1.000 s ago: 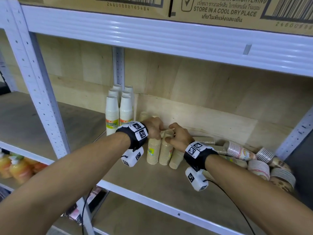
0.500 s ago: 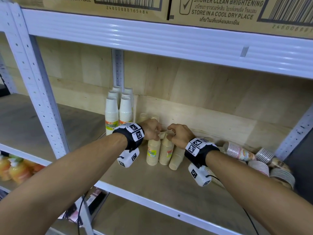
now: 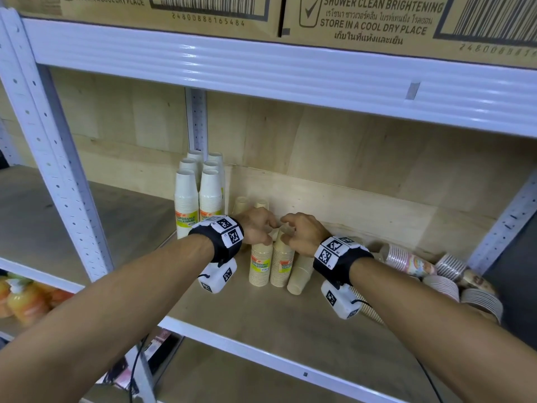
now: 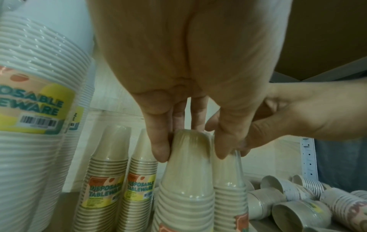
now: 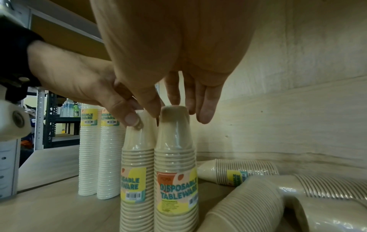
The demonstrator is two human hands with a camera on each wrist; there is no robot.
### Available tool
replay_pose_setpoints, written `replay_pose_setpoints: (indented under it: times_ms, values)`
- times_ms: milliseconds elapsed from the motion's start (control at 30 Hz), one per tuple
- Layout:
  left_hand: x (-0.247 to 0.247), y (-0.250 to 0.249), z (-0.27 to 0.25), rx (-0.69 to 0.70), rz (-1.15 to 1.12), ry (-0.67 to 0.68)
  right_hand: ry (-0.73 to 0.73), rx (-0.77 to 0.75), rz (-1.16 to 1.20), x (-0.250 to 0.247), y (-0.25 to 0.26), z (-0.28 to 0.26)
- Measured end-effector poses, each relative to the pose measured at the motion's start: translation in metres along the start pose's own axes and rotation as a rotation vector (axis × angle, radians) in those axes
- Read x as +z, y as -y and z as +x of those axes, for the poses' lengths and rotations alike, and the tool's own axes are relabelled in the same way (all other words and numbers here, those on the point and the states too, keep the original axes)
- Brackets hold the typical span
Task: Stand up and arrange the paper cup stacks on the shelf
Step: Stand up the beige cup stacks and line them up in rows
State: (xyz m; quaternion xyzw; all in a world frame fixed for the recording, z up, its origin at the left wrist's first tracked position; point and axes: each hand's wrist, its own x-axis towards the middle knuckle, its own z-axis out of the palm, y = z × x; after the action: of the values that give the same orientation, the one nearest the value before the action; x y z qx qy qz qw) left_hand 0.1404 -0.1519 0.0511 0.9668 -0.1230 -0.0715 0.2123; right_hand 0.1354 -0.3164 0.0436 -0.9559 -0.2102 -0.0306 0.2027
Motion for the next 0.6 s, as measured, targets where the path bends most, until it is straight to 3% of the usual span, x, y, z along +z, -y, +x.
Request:
replay_pose_setpoints:
  times_ms: [600]
  values:
    - [-0.006, -0.004, 0.005, 0.015, 0.067, 0.005, 0.119, 0.017, -0.063, -0.002, -0.002, 0.012]
